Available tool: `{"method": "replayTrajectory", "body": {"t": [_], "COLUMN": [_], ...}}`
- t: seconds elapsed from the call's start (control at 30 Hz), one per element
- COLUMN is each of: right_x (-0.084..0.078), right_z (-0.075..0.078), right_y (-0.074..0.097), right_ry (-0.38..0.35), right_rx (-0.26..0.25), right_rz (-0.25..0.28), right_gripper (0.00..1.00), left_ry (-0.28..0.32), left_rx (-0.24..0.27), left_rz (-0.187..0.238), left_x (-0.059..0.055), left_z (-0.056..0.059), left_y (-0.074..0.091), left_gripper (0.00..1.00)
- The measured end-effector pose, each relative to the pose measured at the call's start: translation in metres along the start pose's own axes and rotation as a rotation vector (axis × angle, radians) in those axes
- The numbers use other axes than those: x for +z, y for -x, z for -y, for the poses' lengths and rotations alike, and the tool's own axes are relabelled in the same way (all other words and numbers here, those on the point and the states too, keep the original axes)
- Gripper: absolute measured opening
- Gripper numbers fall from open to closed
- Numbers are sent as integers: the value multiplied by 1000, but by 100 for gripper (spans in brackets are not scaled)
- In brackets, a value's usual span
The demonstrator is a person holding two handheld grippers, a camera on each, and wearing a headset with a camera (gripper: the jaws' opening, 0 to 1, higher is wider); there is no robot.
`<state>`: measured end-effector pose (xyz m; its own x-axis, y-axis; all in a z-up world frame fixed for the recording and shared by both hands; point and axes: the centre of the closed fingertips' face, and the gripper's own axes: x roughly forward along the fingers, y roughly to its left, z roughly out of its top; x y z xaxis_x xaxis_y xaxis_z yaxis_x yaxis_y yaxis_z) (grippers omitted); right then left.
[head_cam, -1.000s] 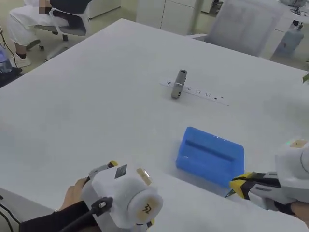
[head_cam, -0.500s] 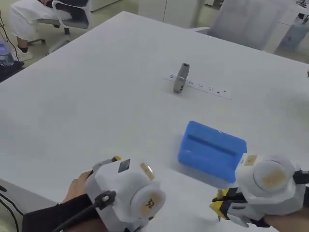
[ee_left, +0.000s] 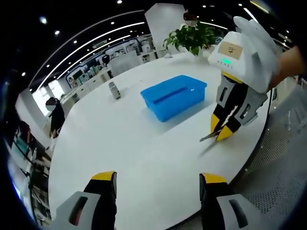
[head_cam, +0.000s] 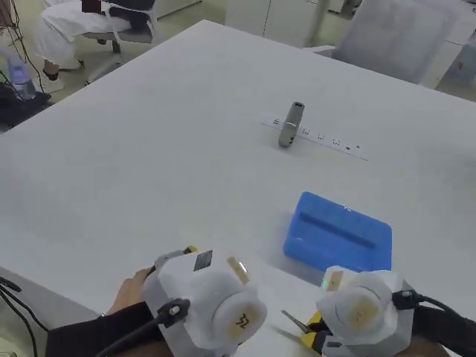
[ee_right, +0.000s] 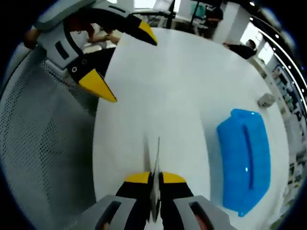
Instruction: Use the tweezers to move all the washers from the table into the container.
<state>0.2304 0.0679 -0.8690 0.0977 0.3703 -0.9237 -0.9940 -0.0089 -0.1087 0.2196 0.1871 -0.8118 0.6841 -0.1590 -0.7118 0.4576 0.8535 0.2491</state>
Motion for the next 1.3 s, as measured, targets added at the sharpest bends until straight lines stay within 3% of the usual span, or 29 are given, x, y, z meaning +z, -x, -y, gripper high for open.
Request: {"method": "replayTrajectory", "body": {"t": [0.13, 0.2, 0.23, 0.33, 0.43, 0.5, 0.67, 0.8, 0.9, 1.07, 1.17, 1.3], "right_x": [-2, -2, -2, 5, 3, -2, -20, -38, -48, -58, -64, -66], "right_z": [3, 0, 2, 8, 16, 22, 27, 24, 22, 19, 19, 19], "right_y": [2, 2, 7, 26, 60, 82, 116, 133, 142, 144, 142, 142], "right_ry": [-32, -78, -119, -214, -394, -513, -662, -744, -809, -868, -878, -886], "right_rx": [-31, -23, -44, -98, -183, -239, -344, -410, -448, -467, -483, -489], "right_rz": [-11, -5, 9, 94, 207, 291, 395, 410, 437, 449, 434, 437], "right_gripper": [7, 13, 16, 19, 30, 37, 52, 74, 80, 88, 96, 99], "left_ry": [-2, 10, 14, 36, 75, 91, 77, 128, 145, 131, 129, 123], "left_rx": [-14, -37, -49, -84, -162, -203, -216, -234, -246, -210, -203, -198], "left_rz": [2, 12, 20, 29, 68, 83, 102, 149, 166, 165, 161, 164], "left_x": [1, 3, 4, 7, 15, 19, 30, 44, 49, 48, 47, 47], "left_z": [3, 7, 8, 12, 22, 26, 21, 15, 12, 4, 3, 4], "left_y": [-1, 0, 0, 2, 7, 11, 20, 27, 32, 34, 36, 37], "left_gripper": [68, 67, 67, 65, 67, 74, 83, 94, 99, 99, 99, 99]}}
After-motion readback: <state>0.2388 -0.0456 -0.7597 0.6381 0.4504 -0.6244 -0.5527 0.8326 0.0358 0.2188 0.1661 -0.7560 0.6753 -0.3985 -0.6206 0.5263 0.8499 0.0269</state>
